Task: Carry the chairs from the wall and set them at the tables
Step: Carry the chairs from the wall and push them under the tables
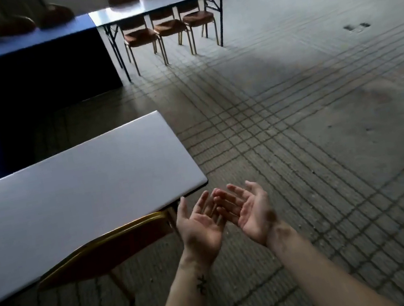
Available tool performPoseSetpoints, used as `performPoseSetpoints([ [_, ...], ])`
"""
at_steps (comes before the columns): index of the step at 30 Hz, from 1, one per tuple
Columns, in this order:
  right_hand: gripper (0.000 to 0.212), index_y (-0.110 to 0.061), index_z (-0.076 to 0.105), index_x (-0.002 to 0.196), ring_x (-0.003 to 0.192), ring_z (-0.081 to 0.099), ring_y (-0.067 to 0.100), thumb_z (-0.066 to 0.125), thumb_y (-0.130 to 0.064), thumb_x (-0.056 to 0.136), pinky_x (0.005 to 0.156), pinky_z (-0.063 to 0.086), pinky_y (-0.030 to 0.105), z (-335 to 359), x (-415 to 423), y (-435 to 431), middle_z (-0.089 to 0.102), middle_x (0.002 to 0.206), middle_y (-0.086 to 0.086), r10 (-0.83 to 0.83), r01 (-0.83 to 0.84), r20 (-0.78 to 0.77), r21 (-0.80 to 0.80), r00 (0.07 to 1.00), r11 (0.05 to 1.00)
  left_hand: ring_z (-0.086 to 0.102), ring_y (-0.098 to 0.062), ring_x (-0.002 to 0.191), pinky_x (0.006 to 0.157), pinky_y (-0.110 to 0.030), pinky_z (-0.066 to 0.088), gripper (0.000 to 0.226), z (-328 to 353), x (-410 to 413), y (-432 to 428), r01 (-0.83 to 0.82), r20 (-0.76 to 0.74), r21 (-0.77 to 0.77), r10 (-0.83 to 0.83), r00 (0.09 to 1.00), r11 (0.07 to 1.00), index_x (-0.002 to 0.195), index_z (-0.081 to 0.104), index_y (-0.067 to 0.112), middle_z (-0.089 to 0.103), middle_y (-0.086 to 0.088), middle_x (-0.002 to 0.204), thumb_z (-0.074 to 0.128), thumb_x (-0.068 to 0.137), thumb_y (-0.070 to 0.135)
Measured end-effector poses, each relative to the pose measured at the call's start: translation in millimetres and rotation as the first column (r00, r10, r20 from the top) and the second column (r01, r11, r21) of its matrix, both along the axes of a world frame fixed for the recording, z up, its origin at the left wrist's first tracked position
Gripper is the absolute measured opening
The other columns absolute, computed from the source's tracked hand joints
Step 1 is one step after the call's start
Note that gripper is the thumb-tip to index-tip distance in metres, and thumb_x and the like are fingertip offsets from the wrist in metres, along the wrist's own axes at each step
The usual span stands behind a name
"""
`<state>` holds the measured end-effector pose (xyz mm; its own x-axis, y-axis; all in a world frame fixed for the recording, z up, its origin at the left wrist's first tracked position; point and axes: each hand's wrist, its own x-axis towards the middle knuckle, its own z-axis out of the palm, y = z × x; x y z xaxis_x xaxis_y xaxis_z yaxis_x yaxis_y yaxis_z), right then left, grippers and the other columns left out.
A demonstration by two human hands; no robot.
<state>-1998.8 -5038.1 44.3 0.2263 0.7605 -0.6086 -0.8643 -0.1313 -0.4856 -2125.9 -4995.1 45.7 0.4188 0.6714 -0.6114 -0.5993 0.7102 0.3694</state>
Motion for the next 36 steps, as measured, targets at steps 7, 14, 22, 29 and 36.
performPoseSetpoints([
  [7,0.039,-0.008,0.058,0.128,0.112,0.068,0.031,0.046,-0.035,0.102,0.107,0.046,0.043,28.9,143.3,-28.2,0.068,0.127,0.021,-0.19,0.189,-0.003,0.119,0.982,0.975,0.061,-0.035,0.127,0.116,-0.047,0.038,0.062,34.6,143.0,-2.6,0.17,-0.025,0.163,-0.169,0.985,0.972,0.138,0.055,0.004,0.069,-0.021,0.131,0.045,0.101,0.053],
  [14,0.041,-0.011,0.057,0.132,0.128,0.062,0.03,0.043,-0.036,0.103,0.11,0.044,0.044,29.1,255.7,-37.4,0.067,0.133,0.017,-0.39,0.387,-0.003,0.134,0.921,0.912,0.06,-0.035,0.131,0.12,-0.052,0.033,0.065,43.8,244.1,27.7,0.319,-0.061,0.229,-0.313,0.948,0.92,0.142,0.053,0.006,0.066,-0.018,0.136,0.045,0.1,0.055],
  [22,0.051,-0.007,0.052,0.143,0.129,0.061,0.033,0.039,-0.036,0.103,0.111,0.042,0.045,24.1,366.0,32.3,0.066,0.135,0.019,-0.502,0.49,0.052,0.15,0.863,0.858,0.057,-0.036,0.135,0.121,-0.054,0.03,0.069,30.9,368.7,124.6,0.499,0.011,0.276,-0.522,0.853,0.822,0.147,0.051,0.007,0.062,-0.019,0.142,0.042,0.1,0.057],
  [29,0.05,-0.006,0.052,0.141,0.13,0.06,0.036,0.037,-0.036,0.103,0.111,0.043,0.046,60.6,456.6,181.4,0.065,0.135,0.021,-0.558,0.54,0.054,0.194,0.828,0.819,0.058,-0.035,0.134,0.121,-0.052,0.03,0.068,45.1,472.4,266.3,0.502,0.132,0.287,-0.553,0.823,0.816,0.147,0.05,0.006,0.062,-0.02,0.141,0.041,0.101,0.055],
  [36,0.052,-0.004,0.054,0.14,0.124,0.064,0.036,0.035,-0.036,0.103,0.115,0.04,0.048,74.8,515.3,293.0,0.065,0.135,0.022,-0.555,0.535,0.028,0.229,0.831,0.813,0.056,-0.036,0.135,0.116,-0.049,0.038,0.065,62.0,536.4,377.9,0.482,0.158,0.281,-0.536,0.83,0.83,0.147,0.051,0.007,0.061,-0.02,0.143,0.041,0.102,0.054],
])
